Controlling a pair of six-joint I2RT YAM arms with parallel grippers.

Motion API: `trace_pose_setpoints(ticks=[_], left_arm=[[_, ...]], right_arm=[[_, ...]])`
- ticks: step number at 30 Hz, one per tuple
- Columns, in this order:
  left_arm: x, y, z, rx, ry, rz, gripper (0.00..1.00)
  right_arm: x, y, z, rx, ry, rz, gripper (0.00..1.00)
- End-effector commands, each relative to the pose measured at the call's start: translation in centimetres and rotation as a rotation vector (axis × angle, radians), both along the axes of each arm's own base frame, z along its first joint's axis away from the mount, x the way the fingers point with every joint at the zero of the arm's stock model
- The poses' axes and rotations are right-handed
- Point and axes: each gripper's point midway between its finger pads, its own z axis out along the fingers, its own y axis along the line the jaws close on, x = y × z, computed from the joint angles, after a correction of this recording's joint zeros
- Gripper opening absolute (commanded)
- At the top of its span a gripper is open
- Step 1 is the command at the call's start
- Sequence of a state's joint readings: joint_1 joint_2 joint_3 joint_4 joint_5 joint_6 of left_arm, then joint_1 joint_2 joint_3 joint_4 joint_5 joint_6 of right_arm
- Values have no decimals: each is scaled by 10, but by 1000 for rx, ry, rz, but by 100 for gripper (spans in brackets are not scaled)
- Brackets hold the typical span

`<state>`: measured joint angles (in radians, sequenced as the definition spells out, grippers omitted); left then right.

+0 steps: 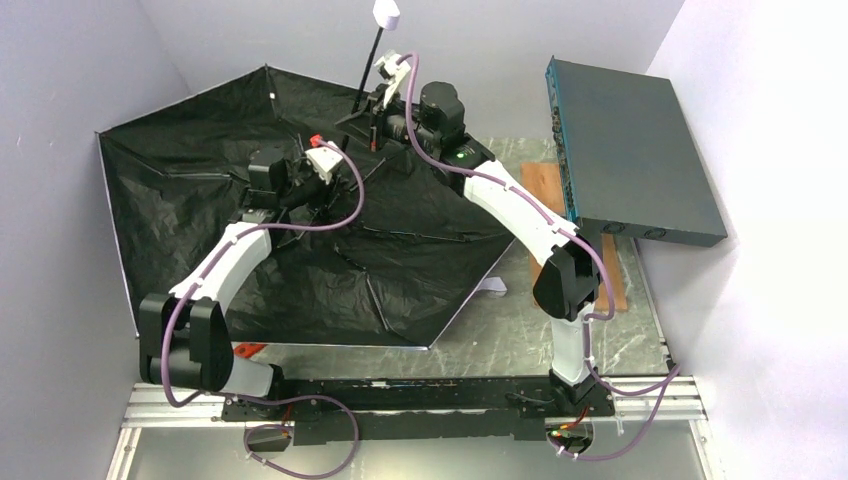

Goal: Open the umbrella

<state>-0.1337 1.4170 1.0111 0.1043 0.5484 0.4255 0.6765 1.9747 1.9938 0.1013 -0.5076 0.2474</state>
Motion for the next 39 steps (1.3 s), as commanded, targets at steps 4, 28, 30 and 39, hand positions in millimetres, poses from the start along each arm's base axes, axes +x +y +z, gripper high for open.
trace_pose_setpoints(ticks=[4,28,30,39], left_arm=[[-5,68,-58,147,189,176,14],[-6,60,214,301,-574,86,0],[-18,57,225,418,-678,47,0],[-51,65,235,1072,-1055,-71,0]], right_arm=[[-100,-85,238,437,-497,17,0],[-48,-162,-10,-94,-73,-243,90],[-30,-187,-9,-90,-33,-308,90],[-21,-224,16,-155,-14,-263,90]])
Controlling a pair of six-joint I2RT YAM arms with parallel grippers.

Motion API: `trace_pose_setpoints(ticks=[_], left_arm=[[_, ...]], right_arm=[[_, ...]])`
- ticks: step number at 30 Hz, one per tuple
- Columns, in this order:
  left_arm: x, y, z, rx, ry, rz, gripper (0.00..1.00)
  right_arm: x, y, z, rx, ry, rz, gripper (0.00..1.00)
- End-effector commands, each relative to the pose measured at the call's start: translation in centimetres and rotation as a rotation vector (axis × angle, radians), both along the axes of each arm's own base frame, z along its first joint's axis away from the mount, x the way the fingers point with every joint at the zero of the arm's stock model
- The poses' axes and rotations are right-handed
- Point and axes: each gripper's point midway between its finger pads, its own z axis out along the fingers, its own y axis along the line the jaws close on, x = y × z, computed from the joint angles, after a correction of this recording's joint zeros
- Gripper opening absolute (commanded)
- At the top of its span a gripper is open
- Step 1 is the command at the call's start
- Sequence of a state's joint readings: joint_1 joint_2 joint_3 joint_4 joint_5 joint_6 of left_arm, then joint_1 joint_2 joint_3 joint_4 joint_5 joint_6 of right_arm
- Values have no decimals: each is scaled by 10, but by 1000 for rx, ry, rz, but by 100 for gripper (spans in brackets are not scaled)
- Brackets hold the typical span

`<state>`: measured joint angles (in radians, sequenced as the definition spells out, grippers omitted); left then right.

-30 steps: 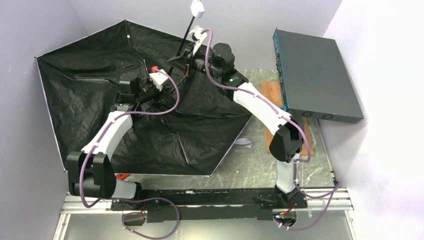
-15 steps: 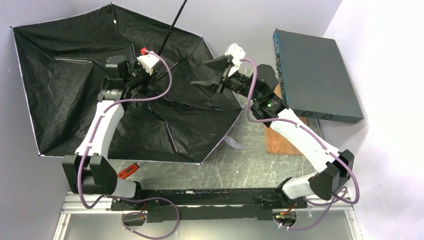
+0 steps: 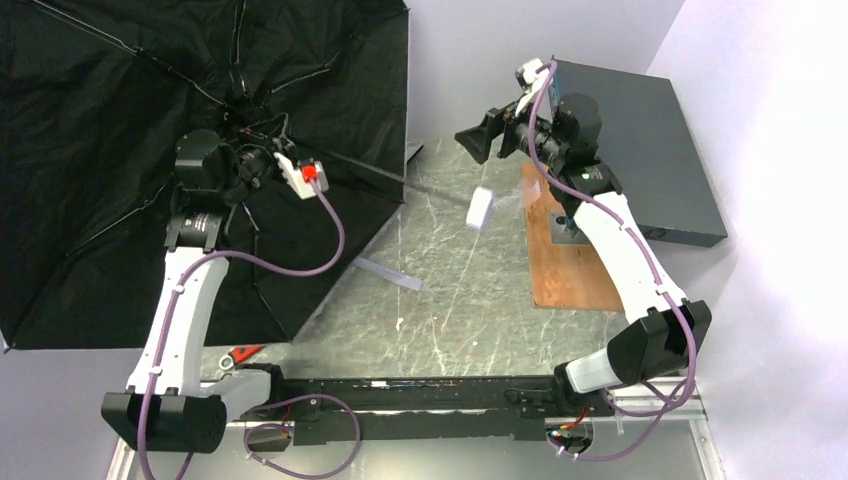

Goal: Open the umbrella

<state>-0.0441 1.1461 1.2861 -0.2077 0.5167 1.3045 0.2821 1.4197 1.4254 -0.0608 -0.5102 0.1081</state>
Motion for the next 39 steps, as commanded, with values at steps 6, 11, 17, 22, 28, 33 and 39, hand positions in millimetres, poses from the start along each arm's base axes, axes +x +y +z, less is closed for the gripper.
trace_pose_setpoints(ticks=[6,11,17,22,28,33,39], left_arm=[[-13,9,67,647,-466,53,0],[-7,20,84,766,-529,132,0],[-12,17,98,818,-592,139,0],[-15,16,95,858,-616,140,0],[-17,23,101,870,-620,183,0],[-18,28,106,878,-610,209,0],[-16,41,114,885,-603,256,3]], right_arm=[[-64,42,35,-109,67,442,89],[-101,68,17,-235,136,563,88],[-125,97,-36,-395,212,617,88],[-119,112,-62,-479,257,571,81],[-127,110,-99,-651,320,550,62],[-141,100,-120,-766,323,546,32],[-157,70,-151,-884,386,536,9]])
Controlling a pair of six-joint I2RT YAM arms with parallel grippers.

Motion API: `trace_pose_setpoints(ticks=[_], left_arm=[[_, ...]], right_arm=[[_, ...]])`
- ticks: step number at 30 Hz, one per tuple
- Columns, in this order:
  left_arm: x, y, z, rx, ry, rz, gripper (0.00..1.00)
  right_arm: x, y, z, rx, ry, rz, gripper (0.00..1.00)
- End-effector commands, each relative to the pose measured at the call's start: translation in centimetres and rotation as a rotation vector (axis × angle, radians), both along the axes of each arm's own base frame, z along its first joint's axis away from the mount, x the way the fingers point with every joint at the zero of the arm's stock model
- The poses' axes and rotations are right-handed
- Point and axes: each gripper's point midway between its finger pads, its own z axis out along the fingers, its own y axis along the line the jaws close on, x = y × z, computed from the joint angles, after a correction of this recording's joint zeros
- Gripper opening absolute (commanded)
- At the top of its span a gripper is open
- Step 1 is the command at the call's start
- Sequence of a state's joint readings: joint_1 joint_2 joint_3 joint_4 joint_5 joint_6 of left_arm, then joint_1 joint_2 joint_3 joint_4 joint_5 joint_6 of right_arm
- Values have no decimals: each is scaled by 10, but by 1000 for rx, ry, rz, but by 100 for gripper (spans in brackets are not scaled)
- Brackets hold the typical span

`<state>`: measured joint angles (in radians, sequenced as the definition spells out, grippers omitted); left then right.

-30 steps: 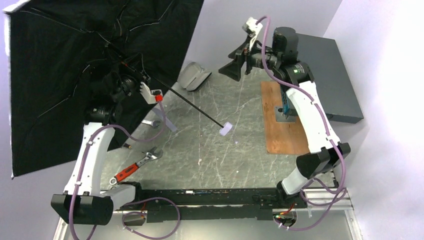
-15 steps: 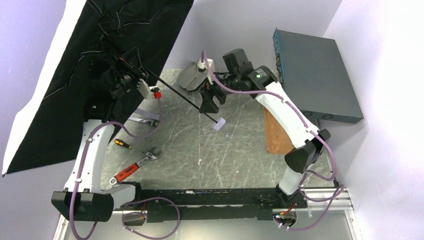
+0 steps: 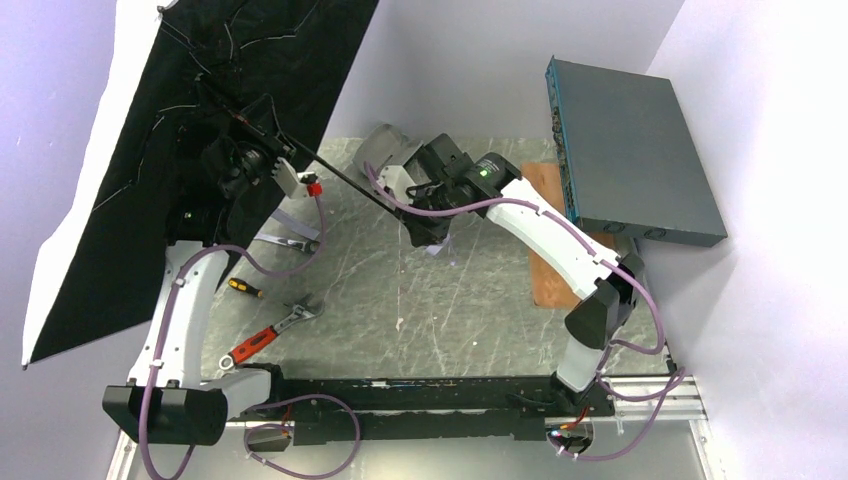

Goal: Open the umbrella

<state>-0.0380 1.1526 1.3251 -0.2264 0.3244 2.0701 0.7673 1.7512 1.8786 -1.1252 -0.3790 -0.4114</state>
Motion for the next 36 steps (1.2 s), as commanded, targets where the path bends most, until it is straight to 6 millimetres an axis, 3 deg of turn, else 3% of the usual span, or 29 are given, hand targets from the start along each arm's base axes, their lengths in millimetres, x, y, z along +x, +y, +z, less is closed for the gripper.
trace_pose_setpoints(ticks=[1,4,10,19,26,36], left_arm=[[-21,13,73,195,-260,71,4],[-14,21,79,186,-278,115,6],[-2,64,95,199,-298,260,14],[16,131,137,220,-404,525,25],[25,169,164,212,-450,690,26],[29,231,149,282,-385,819,22]], right_arm=[[-11,-40,-14,-133,-18,-18,7],[-20,-55,-33,-190,0,-9,5],[-34,-82,-62,-283,15,5,0],[-51,-94,-69,-310,65,9,0],[-58,-106,-81,-364,96,7,0],[-70,-130,-96,-432,144,-10,0]])
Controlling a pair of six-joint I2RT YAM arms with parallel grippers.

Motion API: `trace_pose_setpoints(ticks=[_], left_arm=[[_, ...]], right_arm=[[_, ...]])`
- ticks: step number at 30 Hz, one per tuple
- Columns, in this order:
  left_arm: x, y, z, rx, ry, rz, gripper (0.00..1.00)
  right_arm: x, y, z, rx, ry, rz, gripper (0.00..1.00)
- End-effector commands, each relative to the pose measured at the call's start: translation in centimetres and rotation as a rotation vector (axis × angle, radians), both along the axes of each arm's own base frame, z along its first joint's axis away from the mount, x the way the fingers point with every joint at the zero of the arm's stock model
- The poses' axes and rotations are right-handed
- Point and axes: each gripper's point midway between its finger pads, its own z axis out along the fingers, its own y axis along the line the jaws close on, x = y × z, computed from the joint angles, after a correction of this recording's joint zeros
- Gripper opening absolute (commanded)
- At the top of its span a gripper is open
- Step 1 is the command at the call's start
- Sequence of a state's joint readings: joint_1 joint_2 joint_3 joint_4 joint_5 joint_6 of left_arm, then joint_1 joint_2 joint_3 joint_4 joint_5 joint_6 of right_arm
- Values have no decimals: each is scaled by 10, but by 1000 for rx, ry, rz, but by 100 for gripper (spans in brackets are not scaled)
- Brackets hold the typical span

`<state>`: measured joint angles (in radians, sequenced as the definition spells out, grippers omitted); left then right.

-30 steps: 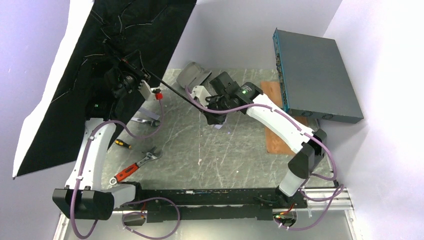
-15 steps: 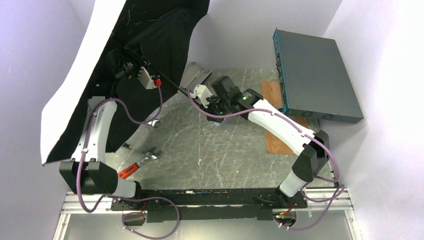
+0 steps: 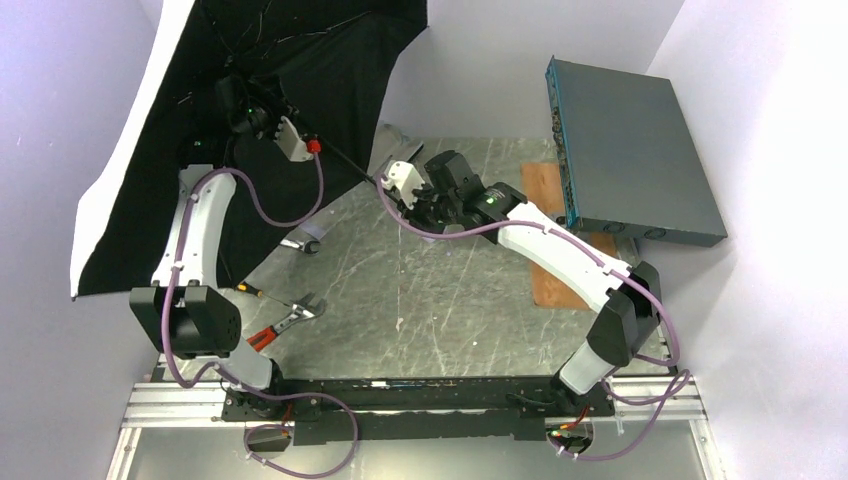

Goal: Open the umbrella

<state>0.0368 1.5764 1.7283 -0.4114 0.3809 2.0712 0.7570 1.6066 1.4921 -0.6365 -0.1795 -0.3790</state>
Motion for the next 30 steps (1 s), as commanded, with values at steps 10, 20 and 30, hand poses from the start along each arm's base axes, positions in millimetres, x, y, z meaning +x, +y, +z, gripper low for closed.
trace_pose_setpoints(ticks=[10,20,30], left_arm=[[-84,221,190,393,-600,770,22],[-71,102,163,310,-621,335,26],[-76,12,120,224,-547,70,53]], right_arm=[[-132,-135,-78,-526,507,116,0],[-77,-52,-22,-205,328,141,0],[-45,13,39,127,184,167,0]])
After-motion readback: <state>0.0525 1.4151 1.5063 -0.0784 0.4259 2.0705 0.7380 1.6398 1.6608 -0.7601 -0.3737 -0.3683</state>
